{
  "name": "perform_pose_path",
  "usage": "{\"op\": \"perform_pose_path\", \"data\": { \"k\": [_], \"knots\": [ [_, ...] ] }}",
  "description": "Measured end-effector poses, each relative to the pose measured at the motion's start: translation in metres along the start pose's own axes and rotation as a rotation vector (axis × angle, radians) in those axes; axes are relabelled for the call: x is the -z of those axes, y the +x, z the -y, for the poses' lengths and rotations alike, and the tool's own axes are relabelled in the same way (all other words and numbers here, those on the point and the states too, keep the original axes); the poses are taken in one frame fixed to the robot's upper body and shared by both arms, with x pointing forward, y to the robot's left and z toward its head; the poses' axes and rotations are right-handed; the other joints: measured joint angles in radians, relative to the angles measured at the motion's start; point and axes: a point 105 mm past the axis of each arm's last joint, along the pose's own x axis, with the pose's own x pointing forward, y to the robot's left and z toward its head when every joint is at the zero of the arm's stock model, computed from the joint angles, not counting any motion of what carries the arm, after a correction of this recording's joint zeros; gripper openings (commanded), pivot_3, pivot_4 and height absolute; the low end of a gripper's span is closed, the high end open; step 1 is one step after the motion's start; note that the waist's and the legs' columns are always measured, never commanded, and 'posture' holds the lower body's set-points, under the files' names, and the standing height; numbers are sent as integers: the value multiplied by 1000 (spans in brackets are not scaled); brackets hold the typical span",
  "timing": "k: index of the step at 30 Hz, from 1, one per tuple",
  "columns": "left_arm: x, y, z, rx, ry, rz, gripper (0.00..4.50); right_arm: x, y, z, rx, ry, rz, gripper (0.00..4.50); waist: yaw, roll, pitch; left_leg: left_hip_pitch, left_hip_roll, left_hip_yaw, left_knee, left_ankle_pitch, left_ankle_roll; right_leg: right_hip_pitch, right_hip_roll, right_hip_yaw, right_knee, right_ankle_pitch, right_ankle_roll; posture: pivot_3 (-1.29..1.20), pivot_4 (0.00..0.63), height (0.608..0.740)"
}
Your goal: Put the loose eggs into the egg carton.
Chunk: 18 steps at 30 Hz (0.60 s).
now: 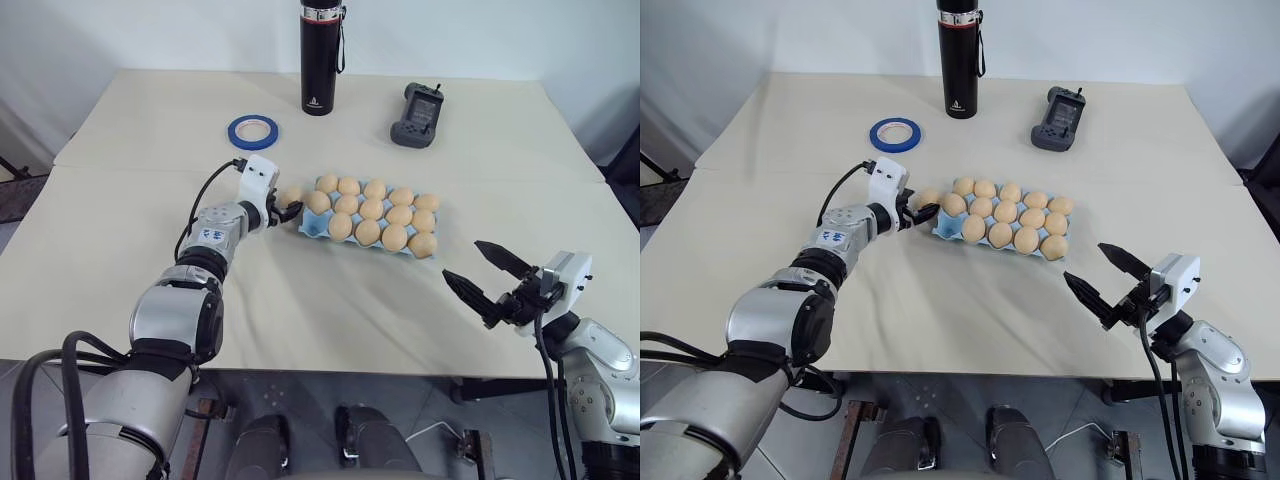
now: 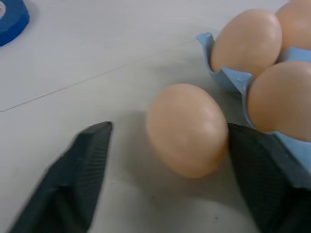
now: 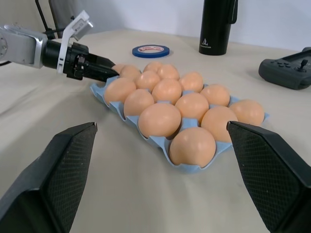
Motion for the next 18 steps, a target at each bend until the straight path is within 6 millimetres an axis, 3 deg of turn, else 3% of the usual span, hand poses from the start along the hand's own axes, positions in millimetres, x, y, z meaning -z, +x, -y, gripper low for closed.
{"op": "perform_pose_path", "data": {
  "k": [3,6,18],
  "knots": [
    [-1,0,-1,-6,-6,5,1897,0,0,0,0,-1,-1,4500,0,0,0,0,0,0,0,0,0,0,0,0,0,0,0,0,150,740],
    [-1,-1,-2,-5,-11,8,1354,-1,1,0,-2,-5,1,4500,0,0,0,0,0,0,0,0,0,0,0,0,0,0,0,0,150,740],
    [-14,-16,-22,4,12,64,1106,-3,6,1,-13,-16,8,4500,0,0,0,0,0,0,0,0,0,0,0,0,1,0,0,0,150,740]
  ]
}}
